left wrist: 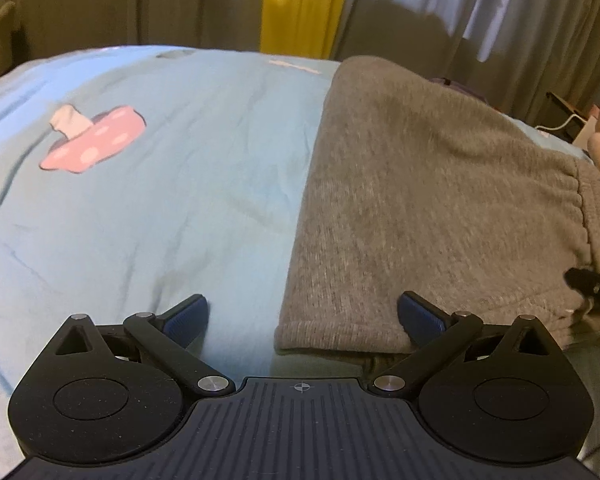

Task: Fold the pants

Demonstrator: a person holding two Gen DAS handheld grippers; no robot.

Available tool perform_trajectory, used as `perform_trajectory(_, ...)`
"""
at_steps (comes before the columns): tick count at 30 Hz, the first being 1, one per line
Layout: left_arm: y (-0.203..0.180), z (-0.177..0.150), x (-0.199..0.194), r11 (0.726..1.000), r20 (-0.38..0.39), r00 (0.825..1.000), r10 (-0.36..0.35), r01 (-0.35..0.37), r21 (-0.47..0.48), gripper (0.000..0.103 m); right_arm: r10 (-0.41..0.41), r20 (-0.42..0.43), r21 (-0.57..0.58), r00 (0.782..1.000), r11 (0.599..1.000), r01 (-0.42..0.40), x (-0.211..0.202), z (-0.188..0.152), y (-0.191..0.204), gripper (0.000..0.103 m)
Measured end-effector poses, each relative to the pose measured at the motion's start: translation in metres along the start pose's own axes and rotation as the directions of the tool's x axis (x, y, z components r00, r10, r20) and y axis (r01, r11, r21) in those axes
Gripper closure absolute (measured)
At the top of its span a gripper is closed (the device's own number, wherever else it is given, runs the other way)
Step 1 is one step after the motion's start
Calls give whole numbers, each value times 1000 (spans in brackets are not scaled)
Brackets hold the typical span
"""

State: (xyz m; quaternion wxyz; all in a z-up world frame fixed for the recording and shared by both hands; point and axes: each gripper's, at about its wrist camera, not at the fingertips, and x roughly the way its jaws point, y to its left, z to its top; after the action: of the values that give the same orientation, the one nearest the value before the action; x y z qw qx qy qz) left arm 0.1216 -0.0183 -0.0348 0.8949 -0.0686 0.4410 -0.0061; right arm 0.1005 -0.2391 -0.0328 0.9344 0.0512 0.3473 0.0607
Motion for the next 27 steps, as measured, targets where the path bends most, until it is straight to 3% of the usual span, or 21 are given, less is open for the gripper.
perform_trajectory(1,1,0,1,1000,-3,1000,-4,4,-4,0,17,28,-10,999,1000,-16,-2,-5,-2,84)
perform_trajectory(5,4,0,-7,1000,2,1000,-11,11,-16,0,13,-2,-23,1000,1000,-13,-23,4,6,83)
perform_trajectory(8,7,-2,-8,999,-16,1000,-13,12,-51,0,-10,-32,-76,999,997,8,-26,-11,2,84)
perform_trajectory(11,5,-3,-21,999,-27,999,18,-19,-30,0,-91,-61,-87,994,993,86,-33,-23,0,63)
perform_trajectory(13,-4,-9,-31,997,-45,996,71,-69,47,0,-68,-79,-57,995,996,64,-47,-35,-6,56)
perform_trajectory(14,-8,-13,-38,994,-49,996,72,-67,84,0,-44,-95,-37,995,998,41,-54,-43,-8,33)
perform_trajectory(15,-12,-17,-45,994,-53,997,53,-47,101,0,-21,-108,-11,994,1000,20,-61,-49,-10,16)
perform_trajectory(18,-24,-31,-67,995,-99,994,-49,57,82,0,49,-81,30,995,998,-47,-83,-58,-6,4)
perform_trajectory(22,-46,-53,-86,988,-155,981,-118,132,83,0,34,-154,-6,987,999,-36,-81,-76,17,4)
perform_trajectory(25,-63,-72,-95,973,-122,991,-62,87,212,0,-24,-209,-64,978,998,11,-76,-92,36,4)
perform_trajectory(27,-67,-78,-97,964,-99,995,-6,32,263,0,-42,-191,-97,981,995,24,-80,-95,43,4)
